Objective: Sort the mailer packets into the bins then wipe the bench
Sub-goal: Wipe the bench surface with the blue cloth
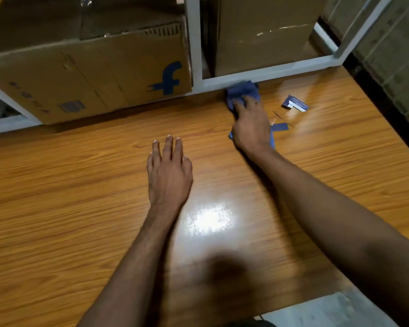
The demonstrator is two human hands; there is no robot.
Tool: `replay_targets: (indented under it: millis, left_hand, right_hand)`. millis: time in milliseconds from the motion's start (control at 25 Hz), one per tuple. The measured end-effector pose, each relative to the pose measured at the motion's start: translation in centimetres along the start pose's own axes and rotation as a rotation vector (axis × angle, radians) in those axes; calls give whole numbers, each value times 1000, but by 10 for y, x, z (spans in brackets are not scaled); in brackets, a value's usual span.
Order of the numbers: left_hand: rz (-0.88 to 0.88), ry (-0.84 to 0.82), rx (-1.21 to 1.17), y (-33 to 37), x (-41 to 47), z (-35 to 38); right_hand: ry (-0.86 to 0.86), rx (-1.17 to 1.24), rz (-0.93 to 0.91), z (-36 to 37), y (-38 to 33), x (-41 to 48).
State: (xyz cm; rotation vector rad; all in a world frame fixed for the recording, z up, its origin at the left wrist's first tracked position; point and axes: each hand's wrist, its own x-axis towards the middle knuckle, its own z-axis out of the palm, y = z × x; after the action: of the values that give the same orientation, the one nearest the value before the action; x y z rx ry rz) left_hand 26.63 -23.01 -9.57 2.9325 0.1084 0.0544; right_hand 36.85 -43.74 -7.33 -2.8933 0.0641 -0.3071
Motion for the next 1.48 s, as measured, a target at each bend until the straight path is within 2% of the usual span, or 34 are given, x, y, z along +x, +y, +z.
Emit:
replay_targets:
  millis: [80, 120, 280, 360, 520, 560, 760, 800, 960, 1000, 1200, 1240, 1400, 1480]
  left_hand:
    - [9, 5, 16, 0, -1, -1]
    - [4, 10, 24, 0, -2, -1]
    - [52, -20, 2, 21, 9, 2]
    - [67, -22, -8, 40, 16, 6]
    - [54, -8, -17, 46, 21, 10]
    - [52, 1, -11, 45, 20, 10]
    - [101, -16, -20, 52, 27, 11]
    - [136, -21, -10, 55, 30, 12]
    - [273, -34, -21, 70, 45, 17]
    - [291, -34, -23, 75, 49, 19]
    - [329, -16, -35, 101, 73, 31]
    - [342, -27, -35, 110, 78, 32]
    - [364, -39, -28, 140, 93, 36]
    - [358, -39, -28, 150, 101, 36]
  right_hand:
    - [33, -47, 167, -7, 30, 18]
    - [22, -31, 169, -8, 32, 14]
    - [-58, 82, -201, -3, 9, -48]
    - [-80, 41, -255, -4, 19, -33]
    - [-4, -29, 83, -11, 58, 24]
    - [-12, -13, 82, -10, 57, 21]
    - [-72, 63, -279, -1, 28, -33]
    - [-63, 54, -260, -3, 35, -22]
    - [17, -11, 110, -19, 85, 31]
    - [11, 13, 116, -19, 88, 28]
    - [4, 62, -131, -10, 80, -43]
    - [10, 37, -123, -10, 92, -32]
    - [73, -3, 157, -24, 146, 33]
    - [38, -15, 104, -23, 144, 25]
